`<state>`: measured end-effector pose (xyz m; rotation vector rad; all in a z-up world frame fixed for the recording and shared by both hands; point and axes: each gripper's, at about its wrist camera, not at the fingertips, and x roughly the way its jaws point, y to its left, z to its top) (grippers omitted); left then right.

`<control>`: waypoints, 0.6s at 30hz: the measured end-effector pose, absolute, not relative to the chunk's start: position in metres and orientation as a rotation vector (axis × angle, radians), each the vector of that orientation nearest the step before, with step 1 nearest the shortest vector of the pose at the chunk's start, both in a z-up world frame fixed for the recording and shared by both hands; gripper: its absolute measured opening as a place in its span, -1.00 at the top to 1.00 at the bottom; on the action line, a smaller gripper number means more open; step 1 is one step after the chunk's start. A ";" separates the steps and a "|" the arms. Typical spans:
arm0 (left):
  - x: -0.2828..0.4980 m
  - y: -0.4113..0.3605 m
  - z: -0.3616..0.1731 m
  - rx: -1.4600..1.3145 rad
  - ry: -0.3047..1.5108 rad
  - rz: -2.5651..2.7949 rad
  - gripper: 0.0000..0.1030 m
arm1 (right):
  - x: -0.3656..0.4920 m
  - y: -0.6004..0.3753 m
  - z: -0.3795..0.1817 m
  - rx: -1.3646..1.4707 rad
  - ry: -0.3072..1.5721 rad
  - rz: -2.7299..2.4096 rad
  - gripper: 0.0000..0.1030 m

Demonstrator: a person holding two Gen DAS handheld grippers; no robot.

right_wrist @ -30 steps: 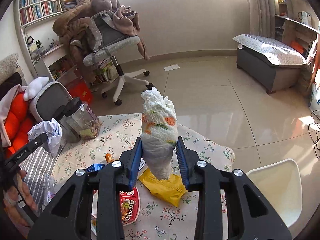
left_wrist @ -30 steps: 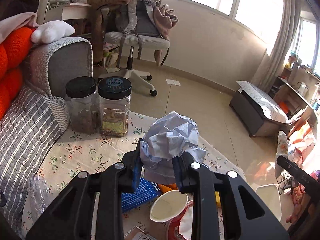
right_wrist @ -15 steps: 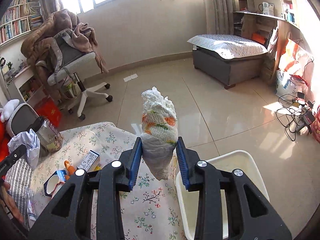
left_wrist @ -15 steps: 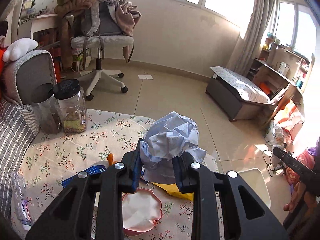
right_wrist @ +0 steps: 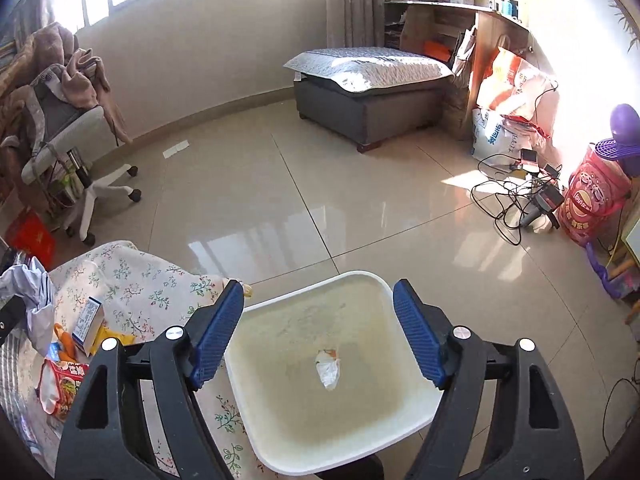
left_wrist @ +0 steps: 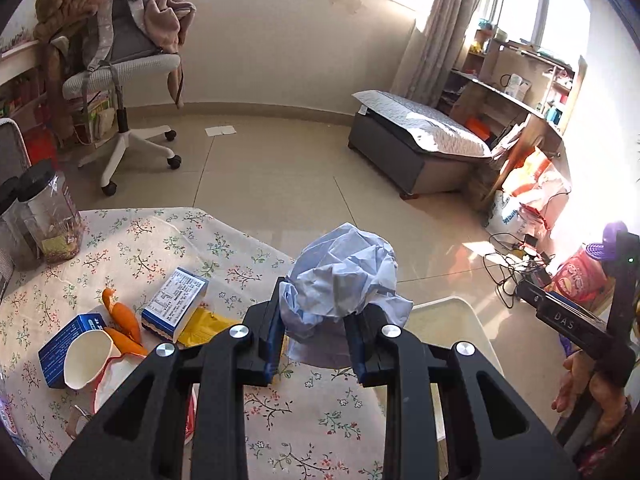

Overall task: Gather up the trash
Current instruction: 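Carry both items over the white bin and open both grippers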

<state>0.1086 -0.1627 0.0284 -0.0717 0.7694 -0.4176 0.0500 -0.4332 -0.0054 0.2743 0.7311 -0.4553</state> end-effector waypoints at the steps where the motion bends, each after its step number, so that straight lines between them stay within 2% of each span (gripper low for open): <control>1: 0.108 -0.173 0.027 -0.071 0.776 -0.438 0.47 | 0.045 -0.440 -0.003 0.295 0.715 -0.471 -0.53; 5: 0.102 -0.213 0.018 -0.051 0.809 -0.510 0.47 | 0.027 -0.465 0.006 0.354 0.645 -0.552 -0.74; 17: 0.090 -0.308 -0.032 -0.008 0.980 -0.694 0.42 | 0.006 -0.496 0.012 0.398 0.583 -0.659 -0.81; 18: 0.090 -0.313 -0.036 -0.005 0.994 -0.705 0.28 | 0.007 -0.495 0.012 0.392 0.582 -0.660 -0.81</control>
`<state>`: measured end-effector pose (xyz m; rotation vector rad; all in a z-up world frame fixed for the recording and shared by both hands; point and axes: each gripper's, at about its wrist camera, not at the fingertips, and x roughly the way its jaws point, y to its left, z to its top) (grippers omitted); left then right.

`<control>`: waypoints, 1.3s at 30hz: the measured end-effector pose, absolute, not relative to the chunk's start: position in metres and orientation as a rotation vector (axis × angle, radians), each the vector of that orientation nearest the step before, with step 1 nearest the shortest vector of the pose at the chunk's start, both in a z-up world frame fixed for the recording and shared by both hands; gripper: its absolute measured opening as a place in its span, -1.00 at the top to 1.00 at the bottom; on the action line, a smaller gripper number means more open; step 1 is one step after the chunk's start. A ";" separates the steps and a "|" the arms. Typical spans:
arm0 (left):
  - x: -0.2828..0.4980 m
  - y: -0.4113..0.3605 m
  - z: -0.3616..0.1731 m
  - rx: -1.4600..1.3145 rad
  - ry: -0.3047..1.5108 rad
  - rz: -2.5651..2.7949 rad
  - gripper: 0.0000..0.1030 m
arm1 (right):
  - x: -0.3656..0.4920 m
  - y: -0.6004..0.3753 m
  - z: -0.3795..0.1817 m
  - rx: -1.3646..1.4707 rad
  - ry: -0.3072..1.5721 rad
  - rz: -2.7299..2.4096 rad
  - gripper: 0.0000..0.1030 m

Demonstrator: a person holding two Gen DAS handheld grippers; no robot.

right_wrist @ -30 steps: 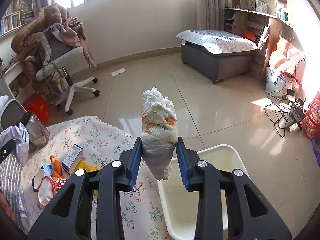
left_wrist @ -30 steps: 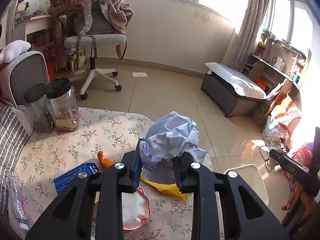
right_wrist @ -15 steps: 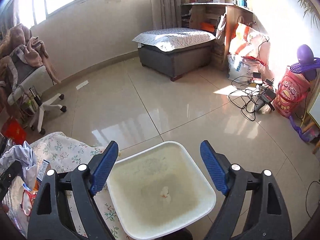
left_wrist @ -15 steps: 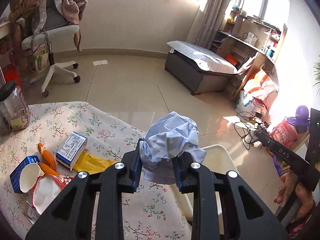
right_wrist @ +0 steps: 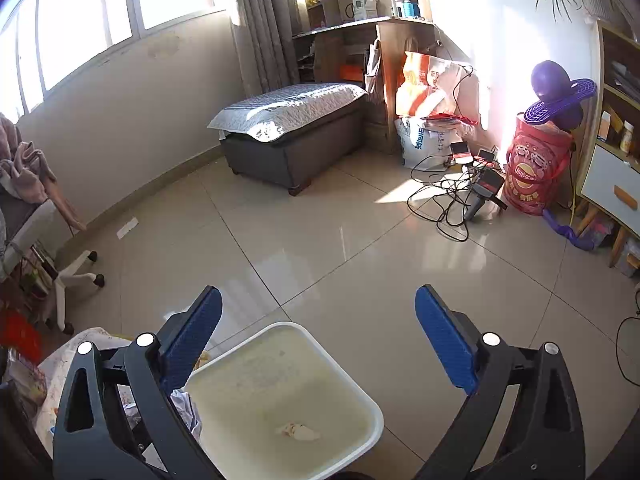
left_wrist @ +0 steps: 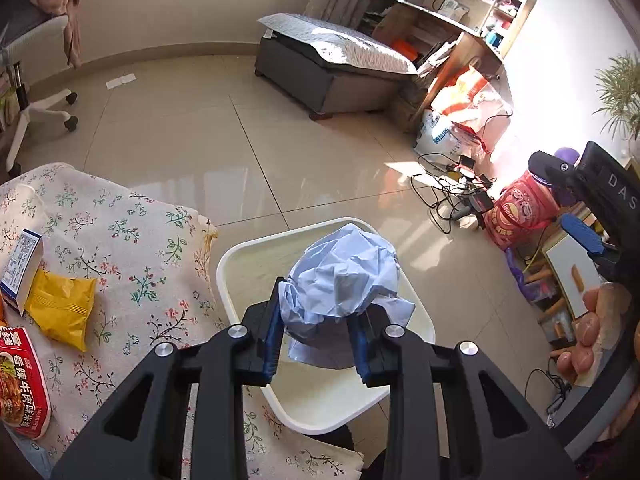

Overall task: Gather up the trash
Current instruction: 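Carry both items over the white bin and open both grippers, then move both tools back over the table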

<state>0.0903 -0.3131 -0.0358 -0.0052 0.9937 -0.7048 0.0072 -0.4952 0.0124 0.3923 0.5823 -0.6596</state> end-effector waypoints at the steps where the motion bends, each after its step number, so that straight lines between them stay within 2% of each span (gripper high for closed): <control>1: 0.091 -0.317 -0.039 -0.006 1.006 -0.709 0.15 | 0.008 -0.494 0.013 0.388 0.578 -0.661 -0.81; 2: 0.091 -0.320 -0.041 -0.012 1.013 -0.710 -0.10 | 0.008 -0.492 0.015 0.383 0.572 -0.663 -0.81; 3: 0.091 -0.320 -0.042 -0.019 1.015 -0.706 -0.19 | 0.008 -0.491 0.017 0.377 0.565 -0.667 -0.81; 12: 0.093 -0.285 -0.031 -0.015 0.970 -0.614 -0.34 | 0.014 -0.470 0.022 0.321 0.552 -0.661 -0.86; 15: 0.090 -0.264 -0.017 0.000 0.897 -0.539 -0.56 | 0.020 -0.454 0.023 0.280 0.549 -0.637 -0.86; 21: 0.086 -0.221 0.014 0.015 0.764 -0.403 -0.72 | 0.036 -0.406 0.028 0.182 0.540 -0.544 -0.86; 28: 0.083 -0.158 0.032 0.014 0.685 -0.199 -0.82 | 0.047 -0.338 0.031 0.055 0.519 -0.428 -0.86; 39: 0.066 -0.043 0.025 -0.068 0.706 0.057 -0.87 | 0.055 -0.225 0.026 -0.076 0.494 -0.204 -0.86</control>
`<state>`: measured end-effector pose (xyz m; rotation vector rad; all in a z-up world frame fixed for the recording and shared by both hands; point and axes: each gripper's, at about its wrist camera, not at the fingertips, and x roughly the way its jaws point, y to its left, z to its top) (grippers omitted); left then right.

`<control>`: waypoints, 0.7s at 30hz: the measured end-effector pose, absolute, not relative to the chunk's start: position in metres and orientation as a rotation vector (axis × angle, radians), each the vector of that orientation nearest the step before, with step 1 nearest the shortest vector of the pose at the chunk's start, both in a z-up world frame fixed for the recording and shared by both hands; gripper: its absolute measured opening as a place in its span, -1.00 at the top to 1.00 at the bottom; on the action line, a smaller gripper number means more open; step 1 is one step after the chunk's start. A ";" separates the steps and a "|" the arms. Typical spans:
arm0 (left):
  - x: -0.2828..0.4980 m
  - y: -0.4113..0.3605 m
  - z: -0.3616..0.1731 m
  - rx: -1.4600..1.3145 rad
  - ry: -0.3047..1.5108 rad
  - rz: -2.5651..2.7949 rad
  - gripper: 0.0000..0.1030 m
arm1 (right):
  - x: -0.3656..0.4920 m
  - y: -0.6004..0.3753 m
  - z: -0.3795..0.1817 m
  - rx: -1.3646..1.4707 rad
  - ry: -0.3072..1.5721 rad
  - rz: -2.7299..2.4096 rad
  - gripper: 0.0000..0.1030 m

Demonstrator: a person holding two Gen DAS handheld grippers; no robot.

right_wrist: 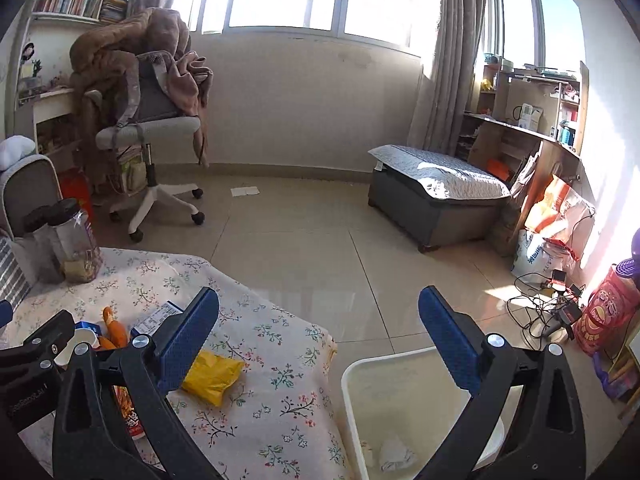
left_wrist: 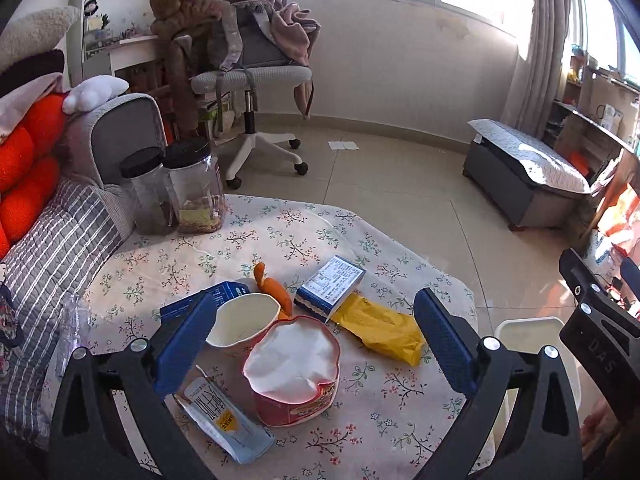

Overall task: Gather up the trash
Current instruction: 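Move both tools back over the table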

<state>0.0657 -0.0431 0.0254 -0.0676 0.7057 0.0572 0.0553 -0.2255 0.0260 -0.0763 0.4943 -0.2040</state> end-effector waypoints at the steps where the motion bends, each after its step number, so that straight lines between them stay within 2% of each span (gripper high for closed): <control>1: 0.064 -0.032 0.023 -0.076 0.713 0.079 -0.87 | 0.056 -0.213 0.024 -0.091 0.495 -0.179 -0.86; 14: 0.072 0.135 -0.028 -0.136 0.895 0.361 -0.87 | 0.056 -0.112 0.002 -0.245 0.518 0.031 -0.86; 18: 0.094 0.179 -0.051 -0.228 1.003 0.337 -0.86 | 0.066 -0.107 -0.007 -0.246 0.552 0.029 -0.86; 21: 0.114 0.184 -0.075 -0.334 1.137 0.197 -0.86 | 0.075 -0.107 -0.011 -0.244 0.576 0.030 -0.86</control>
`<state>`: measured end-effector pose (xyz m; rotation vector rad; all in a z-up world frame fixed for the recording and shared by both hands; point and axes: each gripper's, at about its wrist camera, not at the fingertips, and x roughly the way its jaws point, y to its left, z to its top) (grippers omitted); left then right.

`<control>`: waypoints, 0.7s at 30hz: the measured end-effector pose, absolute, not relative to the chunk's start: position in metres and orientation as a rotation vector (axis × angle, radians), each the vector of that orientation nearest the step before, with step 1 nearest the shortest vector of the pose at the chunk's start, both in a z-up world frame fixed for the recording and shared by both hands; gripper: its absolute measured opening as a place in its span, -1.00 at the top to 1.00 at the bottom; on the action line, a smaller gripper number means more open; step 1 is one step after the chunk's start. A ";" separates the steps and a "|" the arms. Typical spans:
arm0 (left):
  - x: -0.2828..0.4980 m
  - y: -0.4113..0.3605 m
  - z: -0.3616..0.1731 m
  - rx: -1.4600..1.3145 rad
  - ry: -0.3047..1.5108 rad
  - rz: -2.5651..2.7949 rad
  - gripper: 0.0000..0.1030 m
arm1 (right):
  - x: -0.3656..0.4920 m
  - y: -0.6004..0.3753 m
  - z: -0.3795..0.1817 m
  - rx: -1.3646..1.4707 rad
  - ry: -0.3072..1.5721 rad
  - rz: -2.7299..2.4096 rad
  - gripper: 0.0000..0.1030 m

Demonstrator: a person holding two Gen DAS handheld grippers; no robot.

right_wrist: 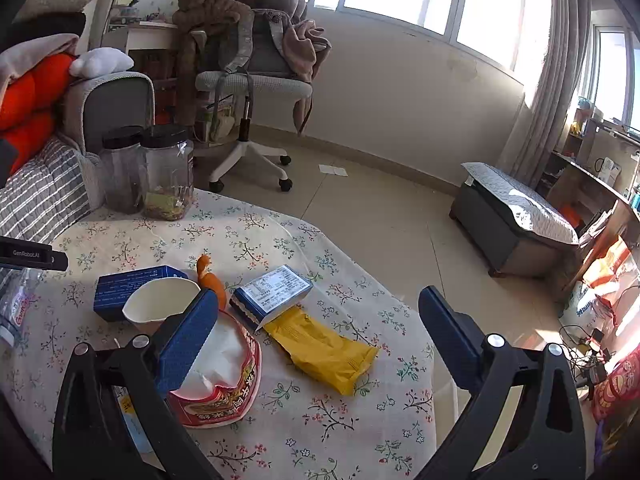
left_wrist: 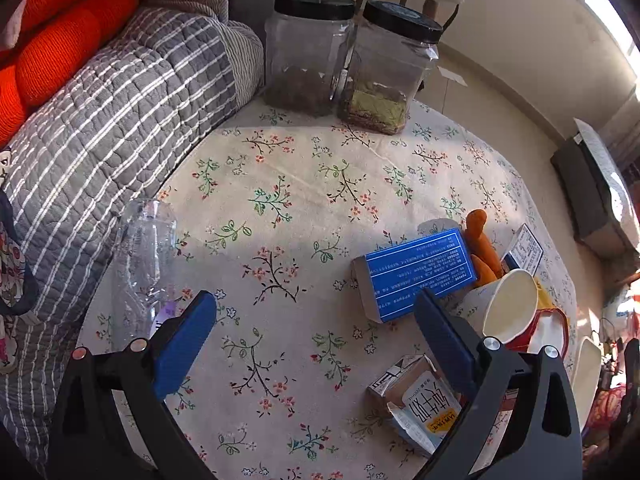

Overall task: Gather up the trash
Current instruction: 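Move both tools back over the table, then grasp the blue toothpaste box with the left gripper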

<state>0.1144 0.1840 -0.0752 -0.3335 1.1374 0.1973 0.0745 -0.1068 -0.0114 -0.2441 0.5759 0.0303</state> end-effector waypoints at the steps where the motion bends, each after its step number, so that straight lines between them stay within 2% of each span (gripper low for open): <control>1: 0.122 0.176 -0.083 -0.307 1.190 0.151 -0.86 | 0.077 -0.107 -0.013 -0.245 0.582 0.032 -0.86; 6: 0.149 0.118 -0.096 0.144 1.290 0.009 -0.86 | 0.088 -0.113 -0.015 -0.237 0.604 0.026 -0.86; 13: 0.177 0.081 -0.119 0.496 1.338 -0.181 -0.86 | 0.105 -0.129 -0.020 -0.213 0.641 -0.015 -0.86; 17: 0.191 0.072 -0.131 0.587 1.340 -0.234 -0.85 | 0.113 -0.135 -0.022 -0.202 0.659 -0.024 -0.86; 19: 0.194 0.071 -0.135 0.557 1.344 -0.259 -0.63 | 0.117 -0.136 -0.023 -0.199 0.666 -0.025 -0.86; 20: 0.194 0.073 -0.136 0.512 1.360 -0.275 -0.30 | 0.118 -0.136 -0.023 -0.196 0.669 -0.024 -0.86; 21: 0.195 0.076 -0.137 0.471 1.367 -0.272 -0.27 | 0.119 -0.137 -0.023 -0.192 0.674 -0.021 -0.86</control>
